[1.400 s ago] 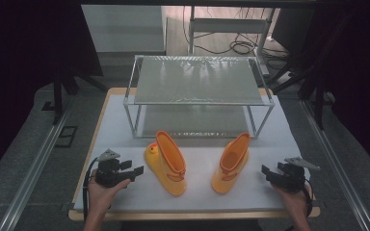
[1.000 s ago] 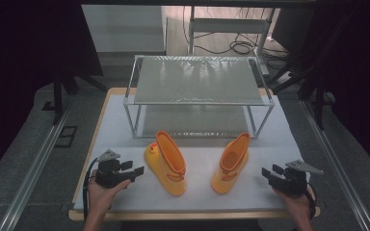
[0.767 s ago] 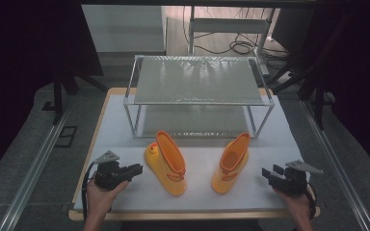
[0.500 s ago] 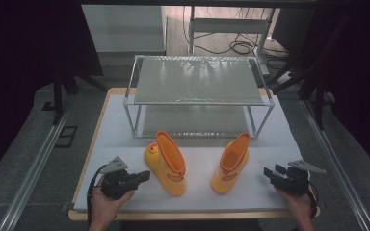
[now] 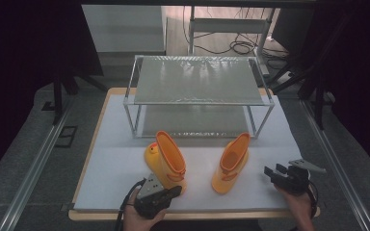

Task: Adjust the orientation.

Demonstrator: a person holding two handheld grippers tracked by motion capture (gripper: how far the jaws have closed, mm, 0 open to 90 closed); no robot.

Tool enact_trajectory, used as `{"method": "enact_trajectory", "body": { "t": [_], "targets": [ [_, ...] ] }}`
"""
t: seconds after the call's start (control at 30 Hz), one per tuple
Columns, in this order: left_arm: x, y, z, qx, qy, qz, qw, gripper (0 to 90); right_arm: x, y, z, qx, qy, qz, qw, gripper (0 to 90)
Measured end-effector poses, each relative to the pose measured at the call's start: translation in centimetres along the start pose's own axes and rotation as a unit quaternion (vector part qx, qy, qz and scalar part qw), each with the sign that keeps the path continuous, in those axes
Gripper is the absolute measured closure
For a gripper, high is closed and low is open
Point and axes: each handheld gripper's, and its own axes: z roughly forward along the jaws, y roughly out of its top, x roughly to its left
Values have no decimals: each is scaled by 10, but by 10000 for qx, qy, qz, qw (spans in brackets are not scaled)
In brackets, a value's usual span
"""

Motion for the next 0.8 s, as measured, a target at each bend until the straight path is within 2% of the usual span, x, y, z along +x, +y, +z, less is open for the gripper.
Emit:
{"method": "enact_trajectory", "body": {
  "t": [0.07,0.13,0.17,0.2,0.23,0.4,0.57,0.67,0.7,0.8],
  "targets": [
    [-4,0,9,-36,94,5,9999,895,0,0,0,-16,1,22,10000,418],
    [-8,1,19,-51,359,-13,9993,895,-2,0,0,-30,-14,70,10000,417],
    [-8,1,19,-51,359,-13,9993,894,-2,0,-1,-29,-20,78,10000,417],
    [-11,2,27,-93,466,-160,9987,890,-2,-1,-1,-41,-26,92,9999,416],
    [-12,2,30,-108,575,-133,9982,885,-2,-1,-1,-42,-31,93,9999,415],
    [-13,3,35,-166,731,-113,9971,892,-1,-1,-1,-42,-50,66,10000,410],
    [-13,0,30,-195,818,-46,9965,896,-1,-2,-1,-45,-71,60,9999,407],
    [-10,-4,20,-191,796,-124,9966,896,-2,-2,-2,-40,-94,89,9999,406],
    [-6,-8,11,-203,788,-212,9965,897,-3,-2,-2,-35,-94,91,9999,405],
    [-2,-16,-3,-223,911,-246,9953,897,-4,-2,-1,-42,-101,116,9999,404]
  ]
}}
